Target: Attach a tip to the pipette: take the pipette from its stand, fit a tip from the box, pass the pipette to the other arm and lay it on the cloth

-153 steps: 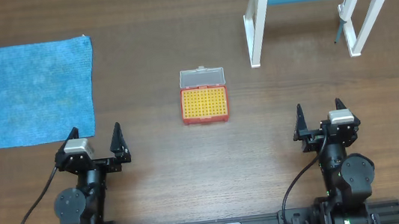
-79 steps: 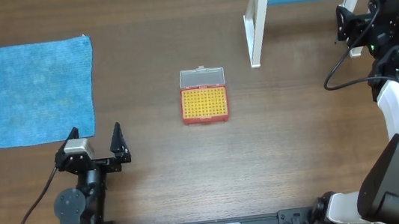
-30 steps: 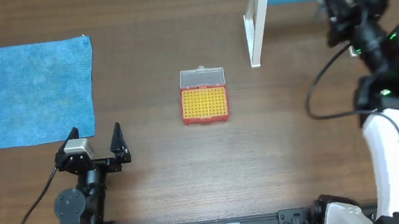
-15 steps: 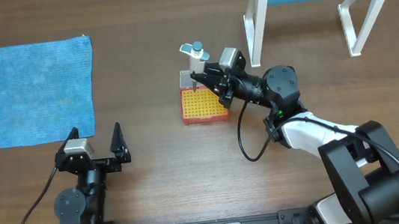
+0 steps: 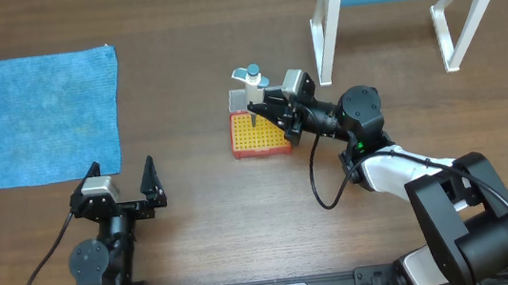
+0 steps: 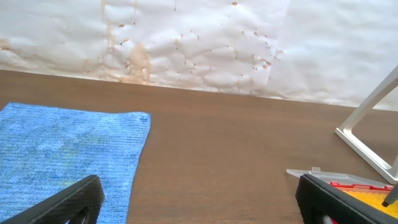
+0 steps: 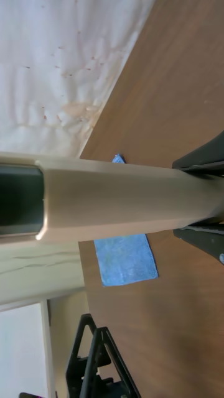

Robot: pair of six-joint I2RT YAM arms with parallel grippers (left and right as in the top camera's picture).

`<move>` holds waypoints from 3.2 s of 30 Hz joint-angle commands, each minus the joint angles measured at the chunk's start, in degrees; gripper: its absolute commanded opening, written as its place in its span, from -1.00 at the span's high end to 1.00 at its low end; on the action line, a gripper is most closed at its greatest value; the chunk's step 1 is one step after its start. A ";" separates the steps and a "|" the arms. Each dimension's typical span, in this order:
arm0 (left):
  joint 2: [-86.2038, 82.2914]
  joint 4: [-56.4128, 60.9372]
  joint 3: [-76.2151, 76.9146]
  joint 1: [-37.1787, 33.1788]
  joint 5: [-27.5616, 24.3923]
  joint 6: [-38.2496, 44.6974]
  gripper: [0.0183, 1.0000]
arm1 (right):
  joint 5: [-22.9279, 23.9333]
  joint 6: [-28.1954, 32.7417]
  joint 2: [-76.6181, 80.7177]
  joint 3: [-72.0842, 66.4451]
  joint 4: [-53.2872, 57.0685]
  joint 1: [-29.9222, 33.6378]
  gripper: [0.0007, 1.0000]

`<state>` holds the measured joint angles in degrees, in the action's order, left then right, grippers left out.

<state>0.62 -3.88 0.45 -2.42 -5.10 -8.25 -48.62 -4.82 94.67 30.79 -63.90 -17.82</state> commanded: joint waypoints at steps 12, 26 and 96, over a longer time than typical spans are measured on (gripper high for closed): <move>-0.37 -0.35 -0.13 0.24 0.20 -0.31 -1.00 | -0.94 2.58 0.07 -0.35 1.03 -0.59 0.85; -0.37 -0.35 -0.13 0.24 0.20 -0.31 -1.00 | -0.90 3.23 1.07 -0.35 1.01 -1.46 0.85; -0.37 -0.35 -0.13 0.24 0.22 -0.31 -1.00 | -0.07 7.10 -13.53 17.75 31.19 -1.46 0.85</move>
<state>0.62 -3.88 0.45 -2.42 -5.13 -8.25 -48.56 0.16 84.12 43.90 -36.47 -19.14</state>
